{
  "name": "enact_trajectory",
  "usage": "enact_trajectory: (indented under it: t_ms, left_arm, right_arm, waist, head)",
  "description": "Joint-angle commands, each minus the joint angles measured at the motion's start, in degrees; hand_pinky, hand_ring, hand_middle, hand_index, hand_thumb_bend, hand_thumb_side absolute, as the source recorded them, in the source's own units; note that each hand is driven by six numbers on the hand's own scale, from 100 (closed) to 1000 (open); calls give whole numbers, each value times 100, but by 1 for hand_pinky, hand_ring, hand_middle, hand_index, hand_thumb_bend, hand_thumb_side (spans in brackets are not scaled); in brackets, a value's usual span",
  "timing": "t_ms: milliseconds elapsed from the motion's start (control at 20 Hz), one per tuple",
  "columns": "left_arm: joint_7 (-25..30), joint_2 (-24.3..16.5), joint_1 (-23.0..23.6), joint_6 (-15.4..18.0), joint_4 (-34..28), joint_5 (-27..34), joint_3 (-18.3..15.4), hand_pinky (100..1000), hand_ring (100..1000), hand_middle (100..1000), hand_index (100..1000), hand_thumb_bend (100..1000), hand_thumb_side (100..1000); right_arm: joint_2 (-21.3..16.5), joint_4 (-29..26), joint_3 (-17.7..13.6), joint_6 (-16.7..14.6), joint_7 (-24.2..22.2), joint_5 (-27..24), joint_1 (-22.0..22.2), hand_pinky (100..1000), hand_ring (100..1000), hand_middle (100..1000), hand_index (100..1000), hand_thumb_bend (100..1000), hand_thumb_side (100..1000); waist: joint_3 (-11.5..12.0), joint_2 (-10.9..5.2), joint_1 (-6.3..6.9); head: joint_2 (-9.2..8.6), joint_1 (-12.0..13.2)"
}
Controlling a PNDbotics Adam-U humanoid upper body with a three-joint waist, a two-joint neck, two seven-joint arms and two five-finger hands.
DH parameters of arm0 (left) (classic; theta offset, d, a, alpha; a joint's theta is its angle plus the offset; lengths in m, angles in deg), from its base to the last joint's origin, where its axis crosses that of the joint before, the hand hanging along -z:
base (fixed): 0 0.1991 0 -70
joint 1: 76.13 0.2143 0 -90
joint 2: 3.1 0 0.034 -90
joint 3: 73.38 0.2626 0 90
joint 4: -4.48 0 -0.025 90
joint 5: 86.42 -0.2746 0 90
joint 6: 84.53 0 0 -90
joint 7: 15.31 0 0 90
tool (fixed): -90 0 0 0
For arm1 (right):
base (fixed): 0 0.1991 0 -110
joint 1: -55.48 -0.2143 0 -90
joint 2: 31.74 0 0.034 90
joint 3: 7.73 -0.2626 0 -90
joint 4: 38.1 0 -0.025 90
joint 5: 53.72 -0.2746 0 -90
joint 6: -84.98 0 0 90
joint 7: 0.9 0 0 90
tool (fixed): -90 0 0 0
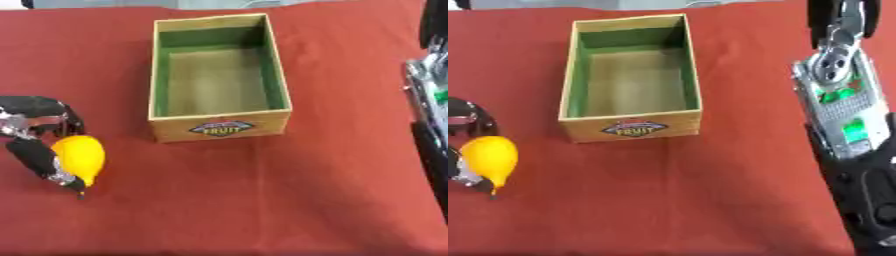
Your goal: Pick up objects on the table and place them in the box.
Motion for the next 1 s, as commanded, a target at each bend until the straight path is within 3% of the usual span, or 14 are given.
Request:
enact_trajectory:
  t_ms: [50,100,150,500,800,1000]
  left_arm:
    - [-51,-77,-108,-24,34,23,-25,583,661,615,765,704,501]
    - [-71,-70,-110,-31,51,20,-21,583,661,615,765,704,501]
    - [-94,-63,-117,-34,68,1,-16,560,642,598,749,640,467]
    - [-235,-5,-121,25,241,-154,15,497,598,566,715,456,326]
    - [-472,21,-113,-14,305,-107,-9,463,572,558,693,138,106]
    - [-622,26,-113,-133,314,-21,-23,410,531,525,657,100,100]
  right_arm:
    - [-76,-114,-41,-10,10,-30,-83,836,787,682,874,100,1000]
    - [-75,-114,-40,-10,9,-31,-82,836,787,682,874,100,1000]
    - [-73,-114,-41,-12,10,-32,-82,836,788,682,874,100,1000]
    - [-56,-114,-47,-23,20,-41,-89,836,788,682,874,100,1000]
    - [-46,-114,-49,-27,22,-50,-85,837,788,682,874,100,1000]
    - [-35,-114,-52,-30,26,-52,-85,837,789,683,874,100,1000]
  waist:
    - [-3,-96,-5]
    - [-5,-96,-5]
    - [-8,-95,-5]
    - [-22,-89,-9]
    - [-15,-99,-8]
    - [-13,-107,-8]
  head:
    - [-51,10]
    - [-52,10]
    - [-50,10]
    - [-65,13]
    - [-70,4]
    - [-82,1]
